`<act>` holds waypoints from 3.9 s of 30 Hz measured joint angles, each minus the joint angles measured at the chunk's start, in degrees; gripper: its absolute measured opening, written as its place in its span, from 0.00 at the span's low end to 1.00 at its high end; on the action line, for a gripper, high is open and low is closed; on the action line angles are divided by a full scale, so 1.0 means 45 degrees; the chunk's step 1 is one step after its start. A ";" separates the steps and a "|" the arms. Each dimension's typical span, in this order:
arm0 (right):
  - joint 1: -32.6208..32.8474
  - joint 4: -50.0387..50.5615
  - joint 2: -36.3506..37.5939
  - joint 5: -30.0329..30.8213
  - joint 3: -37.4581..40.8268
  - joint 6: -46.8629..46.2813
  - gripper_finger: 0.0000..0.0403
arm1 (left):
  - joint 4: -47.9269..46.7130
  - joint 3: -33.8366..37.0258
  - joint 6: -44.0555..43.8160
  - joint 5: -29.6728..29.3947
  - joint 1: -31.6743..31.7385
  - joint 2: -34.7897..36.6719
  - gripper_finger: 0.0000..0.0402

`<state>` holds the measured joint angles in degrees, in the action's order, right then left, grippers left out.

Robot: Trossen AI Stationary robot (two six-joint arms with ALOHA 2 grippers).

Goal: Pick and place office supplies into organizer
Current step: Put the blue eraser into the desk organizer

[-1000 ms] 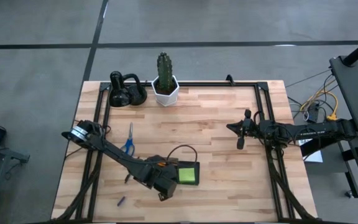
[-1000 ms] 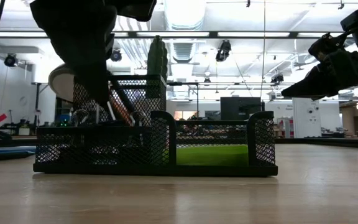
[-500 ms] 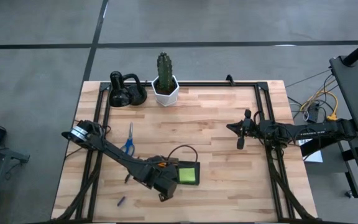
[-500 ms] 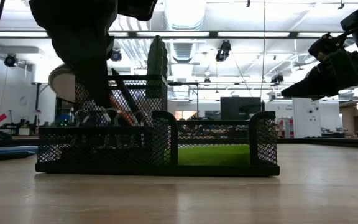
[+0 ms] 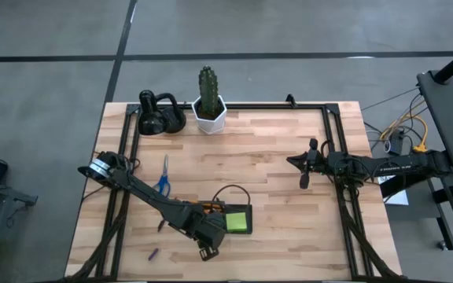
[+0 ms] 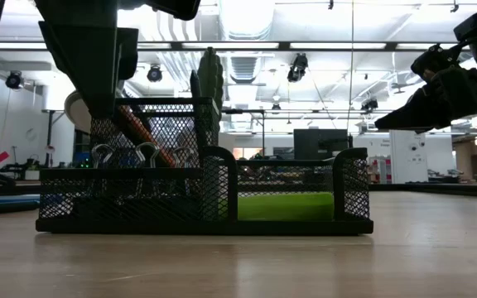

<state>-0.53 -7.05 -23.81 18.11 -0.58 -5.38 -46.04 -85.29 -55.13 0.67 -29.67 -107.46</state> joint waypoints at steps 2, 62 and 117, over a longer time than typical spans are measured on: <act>0.0002 0.0000 0.0000 0.0000 0.0000 -0.0001 0.02 | -0.0006 -0.0028 0.0000 0.0008 0.0000 0.0000 0.21; 0.0001 0.0039 -0.0005 -0.0003 0.0000 -0.0001 0.02 | -0.4004 0.0001 -1.4889 0.1836 -0.5192 0.0151 0.21; -0.0001 0.0160 -0.0005 0.0000 0.0000 0.0004 0.02 | -0.0868 0.3684 -1.3991 0.1384 -0.5518 0.0160 0.21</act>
<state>-0.54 -6.33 -23.83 18.11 -0.58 -5.37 -49.95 -68.71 -118.09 6.90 -54.50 -106.74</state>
